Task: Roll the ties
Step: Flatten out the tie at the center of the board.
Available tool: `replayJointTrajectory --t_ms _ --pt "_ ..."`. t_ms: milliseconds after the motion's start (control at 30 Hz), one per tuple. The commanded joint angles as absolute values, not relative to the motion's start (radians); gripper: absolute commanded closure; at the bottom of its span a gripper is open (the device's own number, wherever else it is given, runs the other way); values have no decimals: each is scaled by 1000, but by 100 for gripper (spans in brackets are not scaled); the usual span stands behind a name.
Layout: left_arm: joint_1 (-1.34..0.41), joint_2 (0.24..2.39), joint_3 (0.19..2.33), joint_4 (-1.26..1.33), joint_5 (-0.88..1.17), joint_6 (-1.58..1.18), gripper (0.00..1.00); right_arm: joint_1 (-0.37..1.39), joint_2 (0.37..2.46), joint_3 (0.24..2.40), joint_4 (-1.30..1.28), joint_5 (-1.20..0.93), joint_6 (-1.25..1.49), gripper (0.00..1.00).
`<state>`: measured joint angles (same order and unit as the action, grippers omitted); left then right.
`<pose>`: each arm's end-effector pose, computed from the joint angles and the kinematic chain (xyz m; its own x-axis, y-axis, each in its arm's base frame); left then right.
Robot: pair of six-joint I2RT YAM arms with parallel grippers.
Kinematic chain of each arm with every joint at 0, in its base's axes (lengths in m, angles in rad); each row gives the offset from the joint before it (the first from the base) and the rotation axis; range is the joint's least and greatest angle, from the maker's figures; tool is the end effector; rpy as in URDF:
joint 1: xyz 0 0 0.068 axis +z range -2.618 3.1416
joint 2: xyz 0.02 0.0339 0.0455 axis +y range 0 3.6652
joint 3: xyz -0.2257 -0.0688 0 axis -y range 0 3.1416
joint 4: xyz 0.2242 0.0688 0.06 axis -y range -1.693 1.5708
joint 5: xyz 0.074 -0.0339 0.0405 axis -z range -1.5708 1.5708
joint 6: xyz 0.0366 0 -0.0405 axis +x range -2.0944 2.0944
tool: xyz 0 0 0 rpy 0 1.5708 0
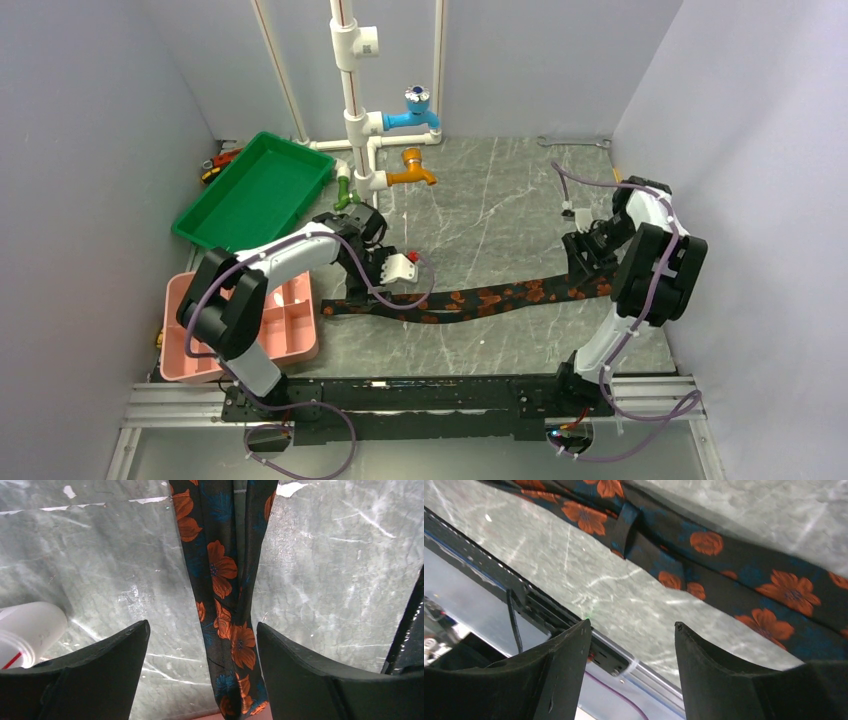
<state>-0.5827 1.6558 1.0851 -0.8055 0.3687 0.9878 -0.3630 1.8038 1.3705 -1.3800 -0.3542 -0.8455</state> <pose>0.2275 -0.1657 0.1617 0.0261 0.9154 -0.4016 0.9985 -0.0430 -0.0332 0.2614 -0.0857 0.1883 -0.9095 -0.4053 -0.0926 -0.4065 0.8199 0.4030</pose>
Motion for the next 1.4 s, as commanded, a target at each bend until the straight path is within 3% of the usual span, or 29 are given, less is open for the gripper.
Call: replayJointTrajectory --t_ms 0,233,333,567,600,733,933,1367 --pt "-578 1592 1108 -813 389 975 15 -364 1829 1325 -1286 -460 -764 36" --pt "-578 1574 1113 -811 384 957 14 -362 1881 1263 -1181 -400 -723 37" --pt "-578 1577 1121 -813 388 952 14 -360 1897 1249 -1140 -362 -709 32" --pt "-578 1583 1124 -808 388 950 14 -357 1902 1231 -1094 -314 -685 31" --pt "-578 1584 1124 -806 388 948 14 -359 1903 1230 -1098 -317 -687 33" --pt "-578 1586 1124 -803 388 943 14 -358 1895 1248 -1130 -352 -698 65" --pt "-577 1587 1118 -803 381 946 14 -363 1862 1316 -1196 -361 -724 100" --pt "-579 1585 1101 -816 401 1004 13 -488 1916 1395 -1139 -252 -721 100"
